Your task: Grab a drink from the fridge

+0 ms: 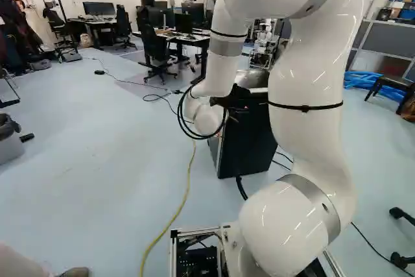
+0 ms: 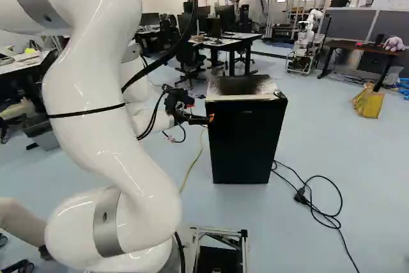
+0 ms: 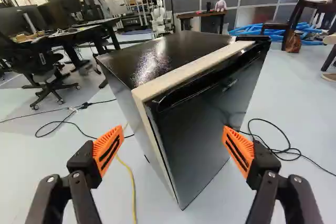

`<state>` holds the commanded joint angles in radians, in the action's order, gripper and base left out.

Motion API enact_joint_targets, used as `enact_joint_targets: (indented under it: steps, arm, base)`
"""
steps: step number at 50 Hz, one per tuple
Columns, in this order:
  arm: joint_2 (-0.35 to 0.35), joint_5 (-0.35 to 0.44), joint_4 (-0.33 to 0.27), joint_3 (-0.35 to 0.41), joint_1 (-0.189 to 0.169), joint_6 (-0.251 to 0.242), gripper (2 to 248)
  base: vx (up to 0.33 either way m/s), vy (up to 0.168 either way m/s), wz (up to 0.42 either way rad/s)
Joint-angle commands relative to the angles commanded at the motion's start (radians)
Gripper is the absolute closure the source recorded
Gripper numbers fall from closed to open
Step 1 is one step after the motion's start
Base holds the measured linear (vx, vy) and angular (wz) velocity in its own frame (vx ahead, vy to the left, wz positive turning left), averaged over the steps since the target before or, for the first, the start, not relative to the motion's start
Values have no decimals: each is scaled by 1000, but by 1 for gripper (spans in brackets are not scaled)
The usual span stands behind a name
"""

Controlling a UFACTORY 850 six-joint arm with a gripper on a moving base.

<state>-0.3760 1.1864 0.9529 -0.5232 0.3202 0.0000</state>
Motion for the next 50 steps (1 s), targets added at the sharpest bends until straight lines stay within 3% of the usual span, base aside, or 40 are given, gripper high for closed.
enact_joint_targets:
  steps: [38, 50]
  arm:
    - [-60, -27, 49, -85, -17, 0, 3]
    - [-107, -44, 73, -120, -22, 0, 3]
  base:
    - [0, 0, 0]
    - [0, 0, 0]
